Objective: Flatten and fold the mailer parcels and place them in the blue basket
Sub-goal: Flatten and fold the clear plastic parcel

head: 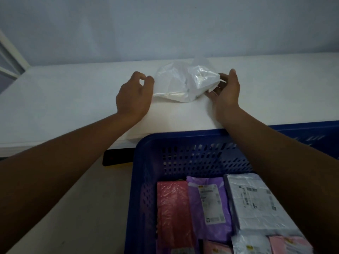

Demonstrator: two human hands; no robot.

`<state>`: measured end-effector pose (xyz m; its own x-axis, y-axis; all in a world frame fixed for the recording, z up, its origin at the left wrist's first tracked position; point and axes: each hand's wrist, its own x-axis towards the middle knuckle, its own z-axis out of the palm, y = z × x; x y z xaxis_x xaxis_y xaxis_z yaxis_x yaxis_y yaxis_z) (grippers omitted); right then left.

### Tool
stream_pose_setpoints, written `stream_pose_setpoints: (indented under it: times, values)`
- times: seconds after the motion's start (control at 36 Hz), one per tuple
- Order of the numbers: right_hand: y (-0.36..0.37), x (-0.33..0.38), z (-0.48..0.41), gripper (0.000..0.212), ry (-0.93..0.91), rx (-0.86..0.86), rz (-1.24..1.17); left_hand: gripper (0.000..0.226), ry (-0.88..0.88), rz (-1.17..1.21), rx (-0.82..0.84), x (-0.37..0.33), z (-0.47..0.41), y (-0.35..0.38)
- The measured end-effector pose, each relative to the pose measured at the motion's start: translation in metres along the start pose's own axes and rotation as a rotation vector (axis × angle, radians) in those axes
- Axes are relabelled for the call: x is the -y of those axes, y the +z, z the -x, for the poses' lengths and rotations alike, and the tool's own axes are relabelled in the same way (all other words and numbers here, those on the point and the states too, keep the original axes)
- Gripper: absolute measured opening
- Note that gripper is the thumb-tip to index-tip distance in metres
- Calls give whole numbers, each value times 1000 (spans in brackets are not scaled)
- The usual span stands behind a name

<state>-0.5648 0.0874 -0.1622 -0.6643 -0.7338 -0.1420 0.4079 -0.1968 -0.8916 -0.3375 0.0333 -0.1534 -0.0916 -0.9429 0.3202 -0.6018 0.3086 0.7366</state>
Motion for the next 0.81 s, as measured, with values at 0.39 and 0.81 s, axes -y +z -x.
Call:
stream_pose_setpoints:
  times: [0.39, 0.81]
  values:
    - [53, 49, 5, 24, -588, -158, 432, 46, 245, -229, 49, -71, -62, 26]
    - [97, 24, 3, 53, -789, 230, 1606, 81, 296, -357, 182, -46, -52, 72]
